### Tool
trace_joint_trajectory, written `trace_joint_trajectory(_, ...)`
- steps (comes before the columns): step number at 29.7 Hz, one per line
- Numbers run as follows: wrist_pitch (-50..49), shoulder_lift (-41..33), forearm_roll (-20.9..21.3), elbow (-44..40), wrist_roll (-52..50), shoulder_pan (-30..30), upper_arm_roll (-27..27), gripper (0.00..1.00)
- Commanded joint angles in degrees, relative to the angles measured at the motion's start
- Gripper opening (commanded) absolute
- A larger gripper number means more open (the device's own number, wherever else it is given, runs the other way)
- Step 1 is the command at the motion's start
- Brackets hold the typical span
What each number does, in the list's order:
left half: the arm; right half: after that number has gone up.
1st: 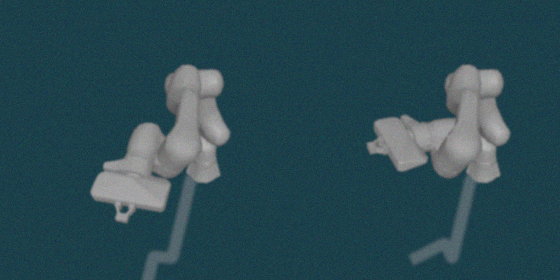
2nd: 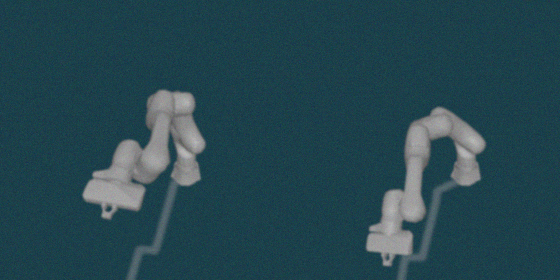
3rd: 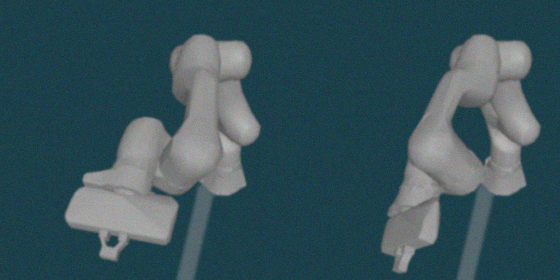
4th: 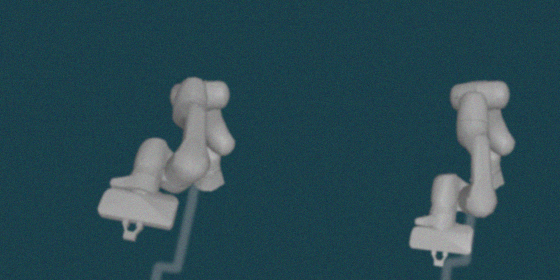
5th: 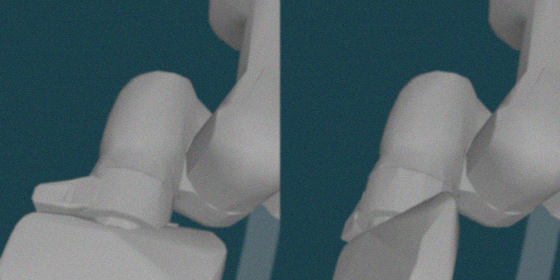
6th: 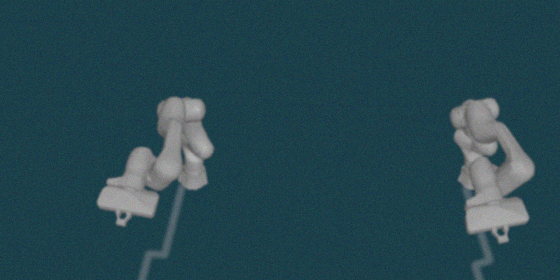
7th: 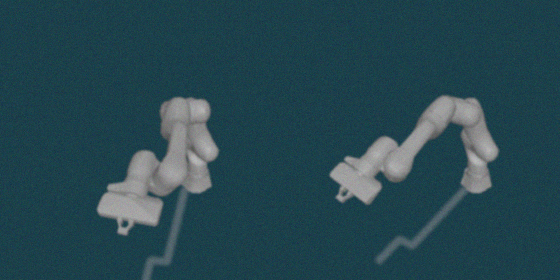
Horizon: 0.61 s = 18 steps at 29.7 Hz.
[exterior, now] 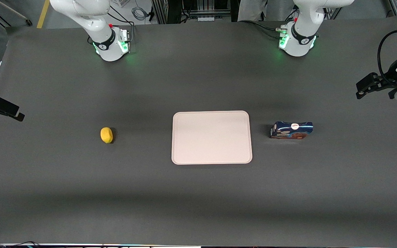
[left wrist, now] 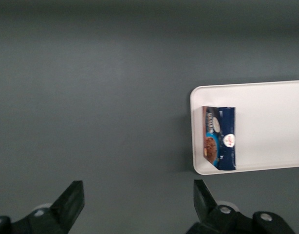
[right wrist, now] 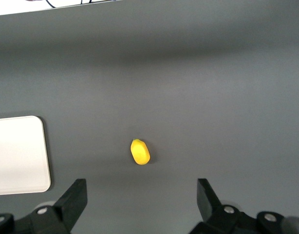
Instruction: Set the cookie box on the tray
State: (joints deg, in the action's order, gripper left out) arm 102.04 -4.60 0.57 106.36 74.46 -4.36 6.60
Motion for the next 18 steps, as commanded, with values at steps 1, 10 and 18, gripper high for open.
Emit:
trace_joint_trajectory(1, 1.93, -0.85, 0.22, 3.42, 1.13, -0.03, 1.84, 1.00)
trace_joint_trajectory(10, 12.47, -2.78, 0.40, 14.12, 1.13, 0.05, 2.19, 1.00)
trace_joint_trajectory(18, 20.38, -2.52, 0.49, 20.73, 0.42, 0.05, 4.03, 1.00)
